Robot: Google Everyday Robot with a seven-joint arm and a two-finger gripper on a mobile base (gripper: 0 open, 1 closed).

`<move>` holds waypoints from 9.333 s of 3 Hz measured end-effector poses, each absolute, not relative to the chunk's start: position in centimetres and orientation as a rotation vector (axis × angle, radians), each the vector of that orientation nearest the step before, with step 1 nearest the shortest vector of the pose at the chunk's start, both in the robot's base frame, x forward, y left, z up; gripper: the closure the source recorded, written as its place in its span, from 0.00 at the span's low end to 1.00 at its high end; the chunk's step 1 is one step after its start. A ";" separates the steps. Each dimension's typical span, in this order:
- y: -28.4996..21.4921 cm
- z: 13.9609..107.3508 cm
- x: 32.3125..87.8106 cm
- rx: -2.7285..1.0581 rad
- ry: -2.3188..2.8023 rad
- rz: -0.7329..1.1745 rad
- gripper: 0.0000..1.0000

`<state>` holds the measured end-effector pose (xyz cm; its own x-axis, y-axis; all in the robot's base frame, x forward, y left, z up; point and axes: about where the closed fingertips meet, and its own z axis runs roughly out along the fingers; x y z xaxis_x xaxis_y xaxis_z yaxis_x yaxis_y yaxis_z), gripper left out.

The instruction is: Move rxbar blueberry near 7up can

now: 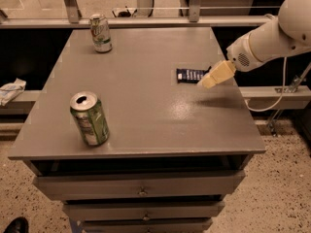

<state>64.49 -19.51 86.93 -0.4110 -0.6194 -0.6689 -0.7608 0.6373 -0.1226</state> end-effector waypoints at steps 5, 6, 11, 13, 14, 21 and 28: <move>-18.0 84.6 66.6 -0.941 2.185 0.349 0.88; -17.3 86.0 66.6 -0.953 2.147 0.360 1.00; -16.2 87.4 66.6 -0.976 2.094 0.370 0.07; -20.2 85.6 68.3 -0.856 2.101 0.334 0.00; -21.4 84.8 68.8 -0.809 2.112 0.336 0.00; -19.0 82.3 69.9 -0.614 2.084 0.325 0.34; -17.1 88.9 71.3 -0.830 1.990 0.242 1.00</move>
Offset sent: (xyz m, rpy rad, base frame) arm 0.0224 0.0099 -0.0299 0.0859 0.0408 -0.0813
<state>71.30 -17.11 88.91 -0.3344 -0.4568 -0.8243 -0.6409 0.7515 -0.1565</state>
